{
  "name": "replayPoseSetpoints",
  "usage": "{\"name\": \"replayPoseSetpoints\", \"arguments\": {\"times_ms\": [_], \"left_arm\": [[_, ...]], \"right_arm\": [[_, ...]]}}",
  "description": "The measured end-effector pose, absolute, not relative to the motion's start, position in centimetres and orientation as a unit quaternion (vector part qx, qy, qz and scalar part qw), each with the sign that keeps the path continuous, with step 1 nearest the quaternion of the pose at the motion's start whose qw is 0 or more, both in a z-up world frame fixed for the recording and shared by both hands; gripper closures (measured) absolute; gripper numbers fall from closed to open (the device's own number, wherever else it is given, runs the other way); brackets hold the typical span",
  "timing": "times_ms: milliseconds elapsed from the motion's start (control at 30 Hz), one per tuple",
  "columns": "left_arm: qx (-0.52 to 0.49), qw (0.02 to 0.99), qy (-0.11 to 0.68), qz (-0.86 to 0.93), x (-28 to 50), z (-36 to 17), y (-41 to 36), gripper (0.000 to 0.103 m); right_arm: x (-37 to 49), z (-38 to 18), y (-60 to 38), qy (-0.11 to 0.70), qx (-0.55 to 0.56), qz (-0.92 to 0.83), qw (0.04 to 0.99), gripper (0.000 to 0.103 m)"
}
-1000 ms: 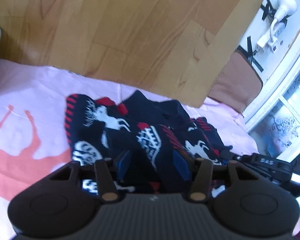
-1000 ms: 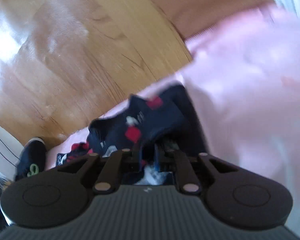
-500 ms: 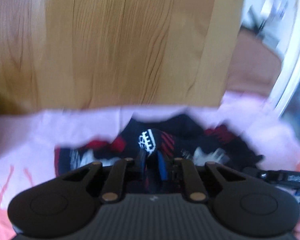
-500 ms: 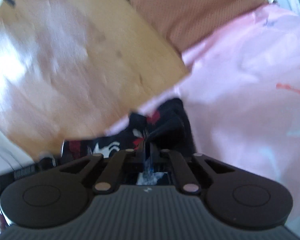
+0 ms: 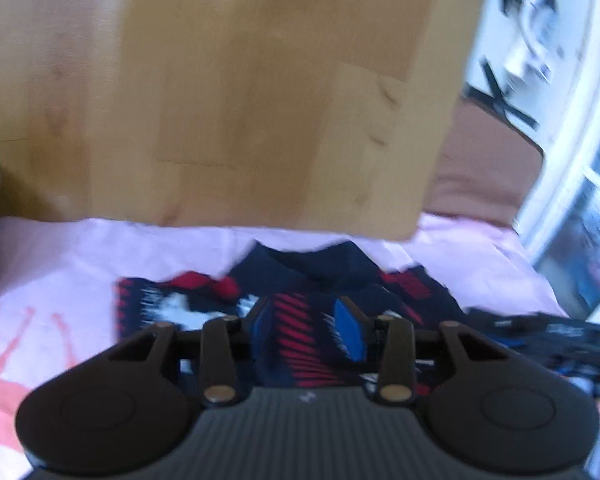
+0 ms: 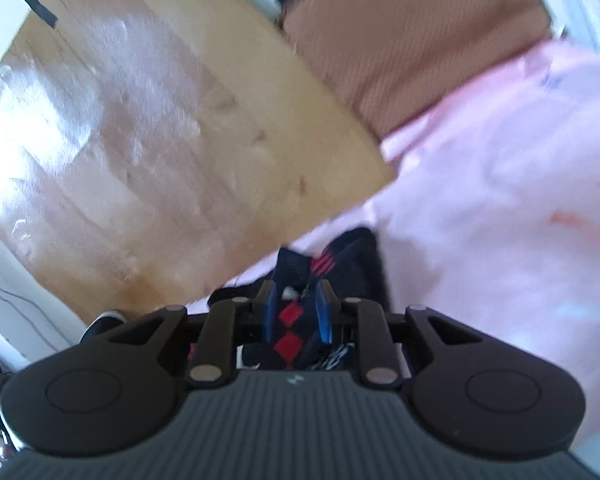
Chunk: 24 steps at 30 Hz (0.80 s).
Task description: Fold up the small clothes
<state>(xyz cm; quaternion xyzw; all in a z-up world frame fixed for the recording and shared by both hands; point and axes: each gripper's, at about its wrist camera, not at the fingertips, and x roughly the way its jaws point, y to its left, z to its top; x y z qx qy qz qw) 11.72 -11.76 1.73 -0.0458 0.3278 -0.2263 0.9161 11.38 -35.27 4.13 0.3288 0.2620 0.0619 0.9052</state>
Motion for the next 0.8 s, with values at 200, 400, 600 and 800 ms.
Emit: {"name": "replayPoseSetpoints", "arguments": {"times_ms": [200,400,600,800], "left_arm": [[0.024,0.919,0.335,-0.206,12.0,-2.5,-13.4,0.073],[0.048,0.925,0.329,-0.182,10.7,-1.8,-13.9,0.072],[-0.003,0.933,0.315,-0.172,9.5,-0.5,-11.0,0.071],[0.071,0.933,0.28,-0.214,6.4,0.1,-13.1,0.06]], "right_arm": [[12.0,1.7,-35.4,0.283,0.348,0.062,0.892,0.077],[11.1,2.5,-34.6,0.252,0.317,0.056,0.913,0.068],[9.8,3.4,-33.7,0.204,0.262,0.05,0.942,0.05],[9.7,3.1,-35.2,0.196,0.301,0.037,0.933,0.05]]}}
